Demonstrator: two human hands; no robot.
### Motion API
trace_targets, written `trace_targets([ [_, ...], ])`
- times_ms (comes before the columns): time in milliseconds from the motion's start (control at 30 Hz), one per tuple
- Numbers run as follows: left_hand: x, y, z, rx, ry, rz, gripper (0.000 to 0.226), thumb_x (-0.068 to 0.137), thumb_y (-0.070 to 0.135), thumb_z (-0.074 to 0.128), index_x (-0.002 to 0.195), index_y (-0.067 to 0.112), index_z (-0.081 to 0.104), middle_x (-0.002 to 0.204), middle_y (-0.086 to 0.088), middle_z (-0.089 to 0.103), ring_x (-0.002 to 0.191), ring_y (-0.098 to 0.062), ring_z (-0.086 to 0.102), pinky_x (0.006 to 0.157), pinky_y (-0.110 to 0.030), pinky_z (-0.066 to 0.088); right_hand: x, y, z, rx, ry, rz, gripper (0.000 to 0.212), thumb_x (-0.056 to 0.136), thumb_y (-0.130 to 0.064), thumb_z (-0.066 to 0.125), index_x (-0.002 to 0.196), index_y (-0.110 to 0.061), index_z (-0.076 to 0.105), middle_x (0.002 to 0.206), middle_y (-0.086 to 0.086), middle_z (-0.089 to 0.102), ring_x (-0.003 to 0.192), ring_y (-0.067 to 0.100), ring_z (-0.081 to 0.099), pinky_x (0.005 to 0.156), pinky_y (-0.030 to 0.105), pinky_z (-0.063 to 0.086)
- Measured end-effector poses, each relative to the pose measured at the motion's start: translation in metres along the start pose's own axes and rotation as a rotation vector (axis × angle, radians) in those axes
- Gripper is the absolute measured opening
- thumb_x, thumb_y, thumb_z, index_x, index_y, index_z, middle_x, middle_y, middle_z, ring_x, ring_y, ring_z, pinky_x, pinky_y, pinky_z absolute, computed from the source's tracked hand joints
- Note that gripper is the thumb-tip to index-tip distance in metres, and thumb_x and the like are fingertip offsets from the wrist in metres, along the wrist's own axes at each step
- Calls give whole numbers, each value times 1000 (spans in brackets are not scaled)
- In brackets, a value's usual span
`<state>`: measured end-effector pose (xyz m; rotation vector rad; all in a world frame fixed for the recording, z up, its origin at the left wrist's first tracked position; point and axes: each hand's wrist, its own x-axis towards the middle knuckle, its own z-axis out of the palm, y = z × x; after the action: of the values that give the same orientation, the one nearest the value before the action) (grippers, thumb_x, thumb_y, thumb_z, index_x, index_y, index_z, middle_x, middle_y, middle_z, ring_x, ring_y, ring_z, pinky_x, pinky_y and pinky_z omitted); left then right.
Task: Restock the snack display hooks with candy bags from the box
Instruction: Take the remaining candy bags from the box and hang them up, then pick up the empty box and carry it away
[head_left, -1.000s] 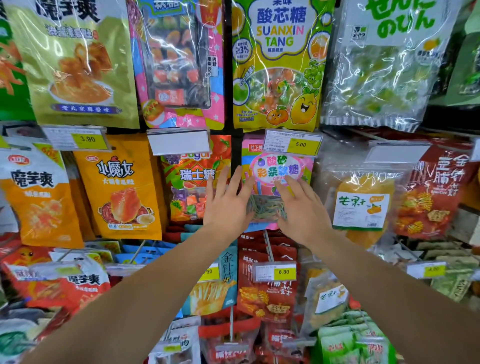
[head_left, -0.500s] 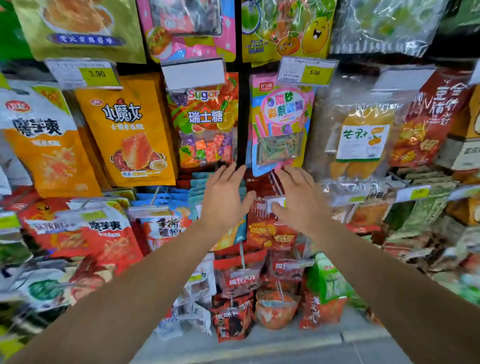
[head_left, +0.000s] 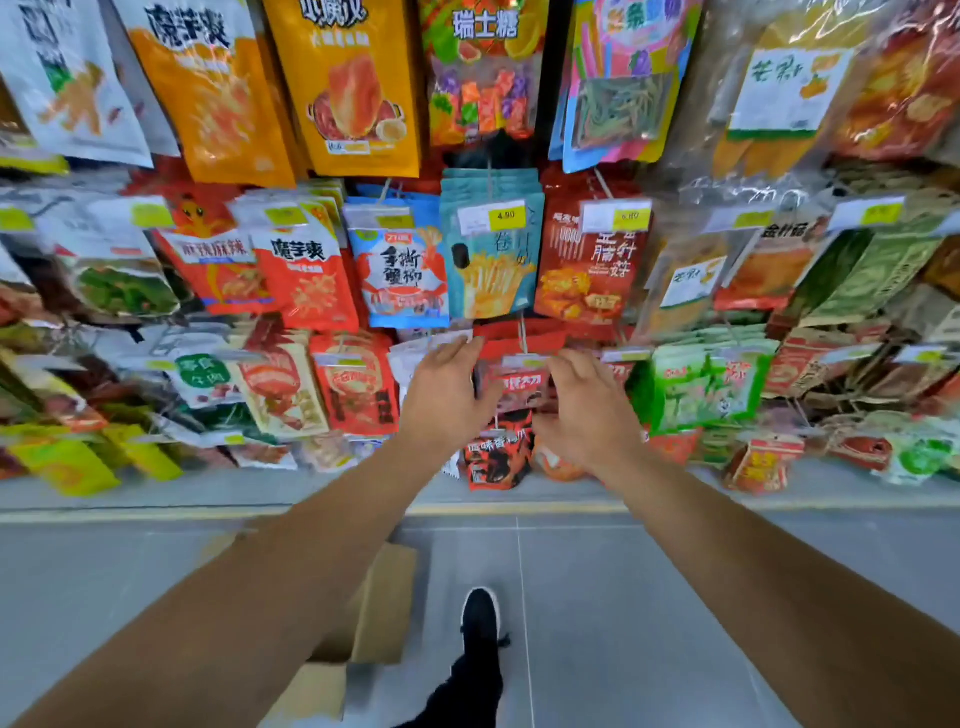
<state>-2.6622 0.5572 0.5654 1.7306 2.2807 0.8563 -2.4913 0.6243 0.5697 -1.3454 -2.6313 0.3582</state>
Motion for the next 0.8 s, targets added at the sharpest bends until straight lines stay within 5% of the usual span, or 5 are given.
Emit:
trace_targets([
  [600, -239, -241, -4, -63, -367, -464, 61, 88, 34, 61, 145, 17, 44, 146, -7, 49, 132, -28, 46, 101, -37, 44, -105, -187, 221, 47, -526, 93, 73, 88, -37, 60, 151, -15, 28, 155, 3, 29, 143, 26, 25, 118, 36, 24],
  [800, -269, -328, -9, -135, -474, -576, 47, 89, 29, 61, 133, 14, 54, 127, -8, 62, 103, -32, 62, 81, -39, 53, -106, -268, 303, 85, -670, 152, 71, 90, -39, 58, 150, -15, 28, 154, 2, 29, 140, 27, 30, 111, 38, 34],
])
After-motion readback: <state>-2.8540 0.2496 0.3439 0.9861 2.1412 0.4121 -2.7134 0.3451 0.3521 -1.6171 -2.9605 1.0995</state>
